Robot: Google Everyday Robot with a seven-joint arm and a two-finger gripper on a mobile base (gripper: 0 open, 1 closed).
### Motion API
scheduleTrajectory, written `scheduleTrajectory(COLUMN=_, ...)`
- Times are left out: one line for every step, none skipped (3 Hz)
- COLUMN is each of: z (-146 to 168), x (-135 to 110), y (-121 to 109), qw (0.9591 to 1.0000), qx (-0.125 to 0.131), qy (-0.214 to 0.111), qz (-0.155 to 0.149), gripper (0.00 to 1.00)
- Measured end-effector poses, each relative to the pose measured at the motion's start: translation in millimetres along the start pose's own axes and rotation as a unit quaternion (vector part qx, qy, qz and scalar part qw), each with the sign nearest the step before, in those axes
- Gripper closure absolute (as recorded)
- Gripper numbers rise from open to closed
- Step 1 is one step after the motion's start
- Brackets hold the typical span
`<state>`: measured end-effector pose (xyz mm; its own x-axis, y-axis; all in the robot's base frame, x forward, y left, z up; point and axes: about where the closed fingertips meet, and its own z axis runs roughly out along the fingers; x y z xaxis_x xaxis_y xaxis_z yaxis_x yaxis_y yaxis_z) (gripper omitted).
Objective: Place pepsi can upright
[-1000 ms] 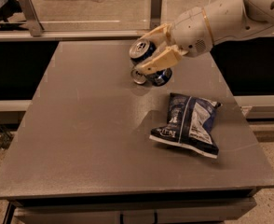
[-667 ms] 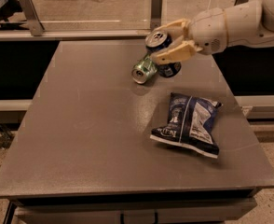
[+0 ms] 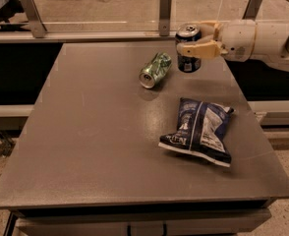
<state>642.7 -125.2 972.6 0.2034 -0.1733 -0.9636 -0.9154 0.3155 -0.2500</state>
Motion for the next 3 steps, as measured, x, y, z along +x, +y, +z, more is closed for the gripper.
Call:
scheduleTrajectory(z=-6, x=19, y=-24, qw=0.9972, qx=0.053, qy=-0.042, qz=0.034, gripper=1.00)
scheduleTrajectory(z=-16, x=41, y=-41, qw=0.9907, qx=0.095, qy=-0.060, qz=0.077, gripper=0.83)
scheduleTrajectory(z=-26, x=58, y=-47, qw=0.9857, qx=0.115, qy=-0.056, qz=0.110, gripper=0.60)
